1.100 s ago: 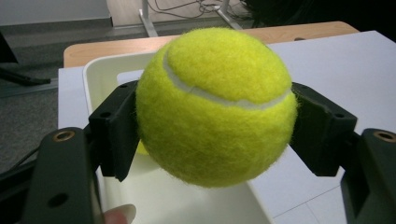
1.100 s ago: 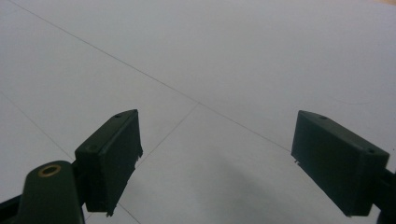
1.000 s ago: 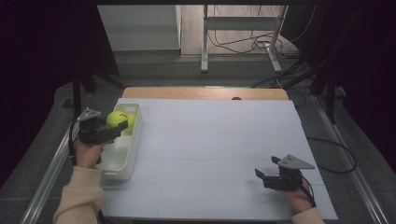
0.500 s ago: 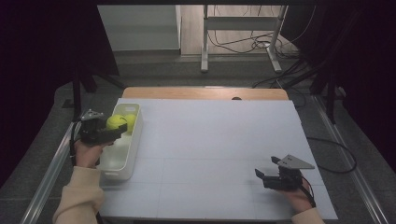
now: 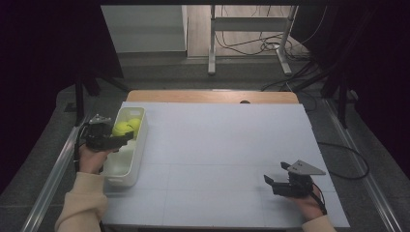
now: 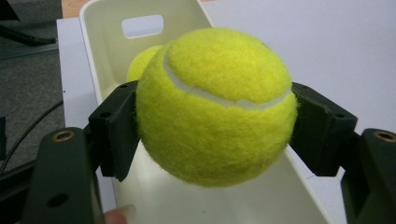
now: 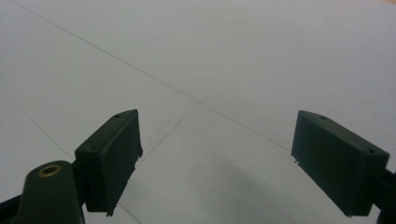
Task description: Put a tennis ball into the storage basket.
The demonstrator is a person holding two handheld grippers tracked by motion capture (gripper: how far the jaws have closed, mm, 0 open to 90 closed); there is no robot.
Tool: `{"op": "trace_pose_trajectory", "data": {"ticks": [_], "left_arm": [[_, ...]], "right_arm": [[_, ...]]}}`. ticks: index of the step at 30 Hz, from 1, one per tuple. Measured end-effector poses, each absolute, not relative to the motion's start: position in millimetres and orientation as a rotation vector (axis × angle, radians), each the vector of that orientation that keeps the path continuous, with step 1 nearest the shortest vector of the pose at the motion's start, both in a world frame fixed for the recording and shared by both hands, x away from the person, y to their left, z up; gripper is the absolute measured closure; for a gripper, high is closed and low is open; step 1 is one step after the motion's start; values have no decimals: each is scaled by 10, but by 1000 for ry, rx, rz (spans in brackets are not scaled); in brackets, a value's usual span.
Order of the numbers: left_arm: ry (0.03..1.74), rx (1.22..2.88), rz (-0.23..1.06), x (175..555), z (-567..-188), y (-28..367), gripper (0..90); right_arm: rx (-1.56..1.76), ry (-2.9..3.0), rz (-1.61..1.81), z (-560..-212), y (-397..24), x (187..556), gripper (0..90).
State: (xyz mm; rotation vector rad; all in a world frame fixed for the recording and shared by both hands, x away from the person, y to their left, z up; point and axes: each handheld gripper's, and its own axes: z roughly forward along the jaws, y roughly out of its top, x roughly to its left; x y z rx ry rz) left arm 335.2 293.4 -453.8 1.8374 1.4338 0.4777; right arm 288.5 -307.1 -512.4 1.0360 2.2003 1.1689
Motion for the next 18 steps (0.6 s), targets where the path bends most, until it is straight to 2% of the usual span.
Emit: {"op": "trace_pose_trajectory", "data": {"ticks": [15, 18], "left_arm": [[1435, 1855, 484, 3357, -4541, 2916, 253], [1437, 1847, 506, 3352, -4532, 2913, 224]], "right_arm": [[1035, 2202, 1168, -5126, -3070, 2885, 163], [1035, 2203, 1167, -5126, -3070, 2885, 163]]}}
